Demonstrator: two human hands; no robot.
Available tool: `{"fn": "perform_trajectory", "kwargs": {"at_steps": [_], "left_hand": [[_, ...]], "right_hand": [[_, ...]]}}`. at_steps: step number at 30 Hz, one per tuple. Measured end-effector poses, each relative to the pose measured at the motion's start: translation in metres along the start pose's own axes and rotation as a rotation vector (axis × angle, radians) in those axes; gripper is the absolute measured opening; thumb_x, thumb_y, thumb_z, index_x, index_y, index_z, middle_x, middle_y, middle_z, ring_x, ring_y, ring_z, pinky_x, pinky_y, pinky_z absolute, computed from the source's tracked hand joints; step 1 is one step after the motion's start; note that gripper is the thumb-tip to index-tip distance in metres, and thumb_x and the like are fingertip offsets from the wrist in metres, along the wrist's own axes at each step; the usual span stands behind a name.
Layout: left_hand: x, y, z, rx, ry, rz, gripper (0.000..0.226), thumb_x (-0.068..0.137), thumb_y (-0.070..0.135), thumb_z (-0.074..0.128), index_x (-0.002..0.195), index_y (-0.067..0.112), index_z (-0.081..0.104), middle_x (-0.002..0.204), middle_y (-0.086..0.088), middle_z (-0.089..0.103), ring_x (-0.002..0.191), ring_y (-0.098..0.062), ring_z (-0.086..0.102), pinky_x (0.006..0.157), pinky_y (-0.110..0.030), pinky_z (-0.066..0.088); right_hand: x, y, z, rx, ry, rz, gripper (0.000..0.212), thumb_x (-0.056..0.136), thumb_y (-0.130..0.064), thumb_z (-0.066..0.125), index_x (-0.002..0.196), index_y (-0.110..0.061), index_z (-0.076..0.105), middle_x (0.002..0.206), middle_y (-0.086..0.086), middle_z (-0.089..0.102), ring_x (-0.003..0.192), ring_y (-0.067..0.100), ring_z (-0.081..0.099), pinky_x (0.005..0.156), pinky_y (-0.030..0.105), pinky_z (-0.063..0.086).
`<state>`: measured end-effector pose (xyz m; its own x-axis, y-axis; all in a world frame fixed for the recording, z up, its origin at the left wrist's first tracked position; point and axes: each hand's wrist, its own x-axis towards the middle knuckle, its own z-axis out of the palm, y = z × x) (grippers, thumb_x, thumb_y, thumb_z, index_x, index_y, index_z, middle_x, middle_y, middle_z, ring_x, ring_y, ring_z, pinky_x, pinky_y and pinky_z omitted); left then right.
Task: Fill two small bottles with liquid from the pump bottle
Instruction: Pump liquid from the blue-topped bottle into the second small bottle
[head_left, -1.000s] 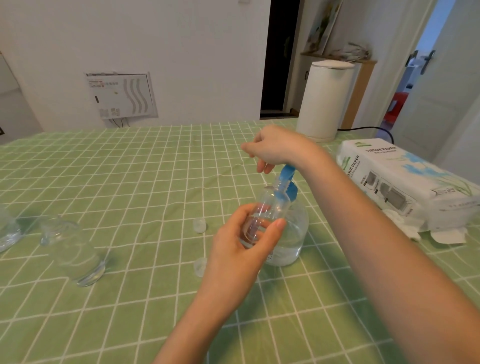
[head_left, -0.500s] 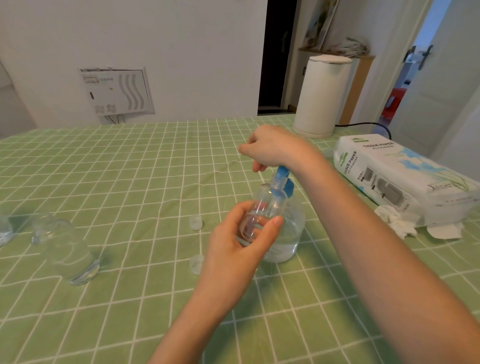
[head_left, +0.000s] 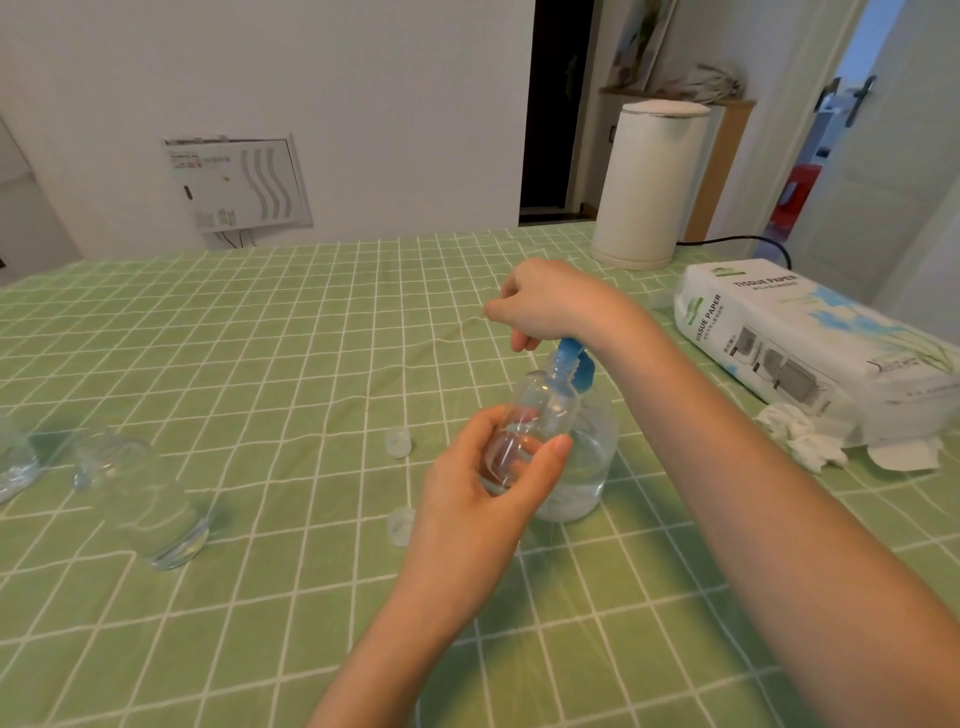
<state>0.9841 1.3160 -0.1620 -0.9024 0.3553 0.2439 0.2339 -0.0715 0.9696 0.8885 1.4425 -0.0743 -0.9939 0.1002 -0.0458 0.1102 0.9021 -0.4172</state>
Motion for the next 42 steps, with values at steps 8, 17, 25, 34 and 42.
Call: {"fn": "perform_trajectory", "kwargs": {"at_steps": [8, 17, 25, 34, 42], "left_hand": [[0.002, 0.006, 0.001, -0.042, -0.008, 0.025, 0.025, 0.072, 0.042, 0.063, 0.095, 0.032, 0.063, 0.068, 0.016, 0.067, 0.052, 0.008, 0.054, 0.050, -0.007, 0.040], [0.001, 0.001, 0.001, -0.027, -0.016, 0.024, 0.024, 0.072, 0.045, 0.063, 0.093, 0.035, 0.063, 0.067, 0.018, 0.066, 0.054, 0.007, 0.055, 0.049, -0.009, 0.042], [-0.001, -0.004, 0.000, 0.008, -0.005, 0.007, 0.024, 0.070, 0.050, 0.062, 0.092, 0.040, 0.063, 0.075, 0.014, 0.069, 0.060, 0.003, 0.059, 0.055, -0.013, 0.046], [0.002, 0.002, 0.002, -0.025, 0.001, 0.012, 0.026, 0.071, 0.045, 0.063, 0.095, 0.034, 0.063, 0.069, 0.017, 0.067, 0.052, 0.007, 0.055, 0.050, -0.009, 0.043], [0.002, 0.003, 0.001, -0.027, -0.003, 0.019, 0.027, 0.071, 0.044, 0.063, 0.095, 0.033, 0.063, 0.066, 0.018, 0.065, 0.050, 0.007, 0.054, 0.049, -0.009, 0.042]], "right_hand": [[0.002, -0.005, -0.008, -0.019, -0.010, -0.011, 0.032, 0.096, -0.027, 0.045, 0.113, -0.004, 0.061, 0.092, 0.009, 0.073, 0.093, 0.025, 0.070, 0.063, 0.025, 0.047], [0.001, -0.001, -0.004, 0.041, 0.086, -0.051, 0.032, 0.093, -0.021, 0.045, 0.105, -0.001, 0.067, 0.086, 0.008, 0.074, 0.091, 0.024, 0.070, 0.065, 0.021, 0.046], [0.001, 0.002, 0.004, 0.039, 0.034, -0.033, 0.030, 0.093, -0.022, 0.045, 0.106, -0.003, 0.065, 0.086, 0.007, 0.074, 0.089, 0.023, 0.070, 0.063, 0.022, 0.046], [-0.003, -0.003, -0.014, 0.016, 0.085, -0.069, 0.032, 0.093, -0.021, 0.046, 0.106, -0.002, 0.067, 0.086, 0.006, 0.074, 0.090, 0.024, 0.071, 0.066, 0.020, 0.048], [-0.010, -0.006, -0.009, 0.002, -0.001, -0.065, 0.035, 0.095, -0.027, 0.047, 0.111, -0.001, 0.065, 0.088, 0.007, 0.075, 0.093, 0.025, 0.070, 0.070, 0.028, 0.050]]}}
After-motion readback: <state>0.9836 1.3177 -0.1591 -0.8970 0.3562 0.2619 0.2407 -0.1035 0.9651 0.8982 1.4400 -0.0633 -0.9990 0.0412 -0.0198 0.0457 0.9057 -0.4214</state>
